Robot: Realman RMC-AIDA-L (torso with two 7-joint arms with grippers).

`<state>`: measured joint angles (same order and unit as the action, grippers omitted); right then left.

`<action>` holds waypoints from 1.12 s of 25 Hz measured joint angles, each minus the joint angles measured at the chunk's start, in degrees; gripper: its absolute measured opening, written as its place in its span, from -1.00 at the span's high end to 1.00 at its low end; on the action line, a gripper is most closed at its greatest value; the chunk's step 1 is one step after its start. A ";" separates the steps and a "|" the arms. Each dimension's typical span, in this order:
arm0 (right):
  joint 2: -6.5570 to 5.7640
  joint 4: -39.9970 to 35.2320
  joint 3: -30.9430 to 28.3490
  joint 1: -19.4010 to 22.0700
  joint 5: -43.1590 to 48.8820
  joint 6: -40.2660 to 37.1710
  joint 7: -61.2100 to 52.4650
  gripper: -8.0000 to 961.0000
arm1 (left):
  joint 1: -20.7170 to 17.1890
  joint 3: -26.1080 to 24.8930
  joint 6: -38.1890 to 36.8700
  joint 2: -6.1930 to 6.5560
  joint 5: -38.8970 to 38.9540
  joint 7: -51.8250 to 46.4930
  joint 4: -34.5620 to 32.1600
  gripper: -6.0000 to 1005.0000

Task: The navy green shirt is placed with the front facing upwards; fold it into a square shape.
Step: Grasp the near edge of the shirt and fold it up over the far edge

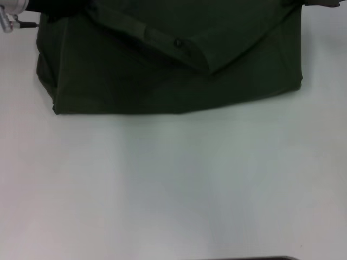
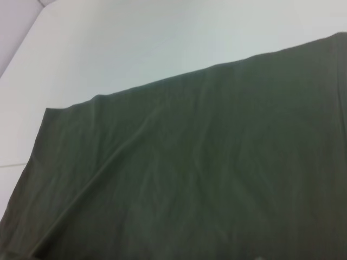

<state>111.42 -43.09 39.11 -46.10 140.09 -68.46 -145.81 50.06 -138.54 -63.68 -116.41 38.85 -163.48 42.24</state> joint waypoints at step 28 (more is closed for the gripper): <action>1.48 0.89 3.47 -1.08 0.01 13.71 0.76 0.86 | 2.22 0.28 7.61 -1.03 -0.07 0.71 -0.62 0.93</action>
<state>112.90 -42.20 42.58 -47.18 140.10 -54.74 -145.05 52.28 -138.27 -56.06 -117.44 38.78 -162.77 41.62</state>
